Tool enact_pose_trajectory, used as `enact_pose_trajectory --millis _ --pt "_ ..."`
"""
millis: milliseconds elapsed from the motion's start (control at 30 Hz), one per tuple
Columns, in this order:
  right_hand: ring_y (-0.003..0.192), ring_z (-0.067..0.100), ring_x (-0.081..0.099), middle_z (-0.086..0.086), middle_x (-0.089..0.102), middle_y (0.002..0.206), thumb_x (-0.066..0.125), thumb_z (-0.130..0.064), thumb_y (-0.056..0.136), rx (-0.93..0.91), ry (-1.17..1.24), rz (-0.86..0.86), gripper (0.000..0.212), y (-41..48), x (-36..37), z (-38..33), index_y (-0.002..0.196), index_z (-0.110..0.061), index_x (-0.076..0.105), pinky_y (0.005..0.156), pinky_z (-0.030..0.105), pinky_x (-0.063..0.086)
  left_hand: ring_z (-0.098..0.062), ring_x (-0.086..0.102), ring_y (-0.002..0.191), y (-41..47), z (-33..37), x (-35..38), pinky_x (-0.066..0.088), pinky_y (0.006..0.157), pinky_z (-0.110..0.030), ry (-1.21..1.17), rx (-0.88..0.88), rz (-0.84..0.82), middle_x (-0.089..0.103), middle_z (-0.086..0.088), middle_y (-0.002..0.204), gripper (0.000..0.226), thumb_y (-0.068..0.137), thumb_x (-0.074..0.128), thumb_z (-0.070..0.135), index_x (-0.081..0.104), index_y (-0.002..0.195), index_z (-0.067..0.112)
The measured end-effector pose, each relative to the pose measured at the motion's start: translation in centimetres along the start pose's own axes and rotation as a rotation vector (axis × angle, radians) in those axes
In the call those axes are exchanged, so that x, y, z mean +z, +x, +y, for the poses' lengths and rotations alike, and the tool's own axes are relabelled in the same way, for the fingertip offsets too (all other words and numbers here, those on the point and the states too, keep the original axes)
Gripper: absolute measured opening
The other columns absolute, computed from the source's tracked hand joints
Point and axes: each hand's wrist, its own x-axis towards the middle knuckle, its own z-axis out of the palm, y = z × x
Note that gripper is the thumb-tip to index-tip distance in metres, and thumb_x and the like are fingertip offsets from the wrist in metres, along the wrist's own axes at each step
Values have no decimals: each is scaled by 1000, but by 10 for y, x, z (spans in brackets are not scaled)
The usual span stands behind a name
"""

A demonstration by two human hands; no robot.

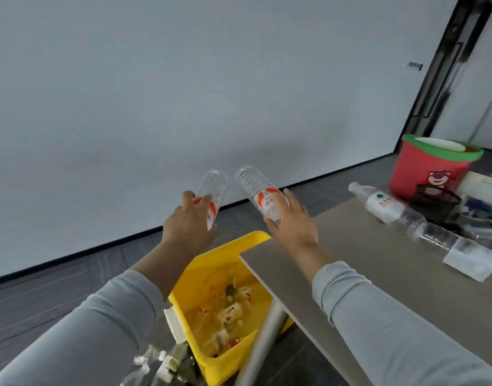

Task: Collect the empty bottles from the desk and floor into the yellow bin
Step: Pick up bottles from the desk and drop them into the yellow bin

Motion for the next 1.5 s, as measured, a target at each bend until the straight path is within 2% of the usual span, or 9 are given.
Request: enact_pose_trajectory --millis 167,300,433,533,633,700,967,1333,1500 --pt "129 31 35 9 30 148 53 -35 92 51 -34 -3 51 34 27 -14 137 -17 38 98 41 39 -31 52 116 10 -31 11 53 82 -37 55 -29 -25 27 -8 141 69 86 59 43 25 143 25" --pt "117 29 48 10 49 132 50 -32 94 -4 -4 -24 42 36 46 -19 129 -11 46 88 37 44 -30 53 115 15 -42 28 53 80 -37 63 -27 -59 28 -7 141 68 85 60 43 27 142 25" --pt "108 25 57 8 59 121 49 -28 94 51 80 4 34 38 49 -13 123 -11 50 81 36 48 -29 53 116 22 -37 50 54 80 -37 36 -9 -98 29 -6 141 67 84 62 43 28 140 25" --pt "106 25 58 7 61 119 49 -26 93 45 90 19 33 36 49 -12 122 -11 50 81 36 49 -30 46 123 33 -24 65 52 86 -40 19 32 -114 28 -6 144 68 85 60 48 27 140 25" --pt "106 25 58 8 62 117 50 -26 93 32 94 19 32 35 48 -12 121 -11 50 81 37 51 -31 27 137 45 -12 72 42 100 -46 49 74 -157 19 -7 152 75 85 56 54 22 145 26" --pt "106 26 58 8 62 116 50 -26 93 41 85 16 32 35 47 -11 121 -11 50 82 39 51 -31 25 138 46 -7 74 38 103 -45 66 85 -174 17 -8 153 72 88 53 52 21 146 25" --pt "102 26 58 9 63 113 48 -26 94 18 64 41 32 18 30 -6 121 -10 49 78 36 49 -26 41 124 29 -1 59 44 94 -37 101 138 -133 41 -8 135 50 94 46 40 37 137 15" --pt "94 28 60 9 64 102 45 -28 95 121 -113 82 30 -46 -57 58 120 -12 45 73 36 47 -26 44 117 0 88 20 42 90 -37 61 351 -56 47 -7 129 42 95 42 37 43 130 15" --pt "98 29 61 10 64 107 46 -30 95 210 -223 136 31 -98 -105 109 120 -12 47 76 38 49 -25 42 119 -26 153 19 41 89 -35 17 483 -59 47 -5 130 42 95 42 36 42 131 15"
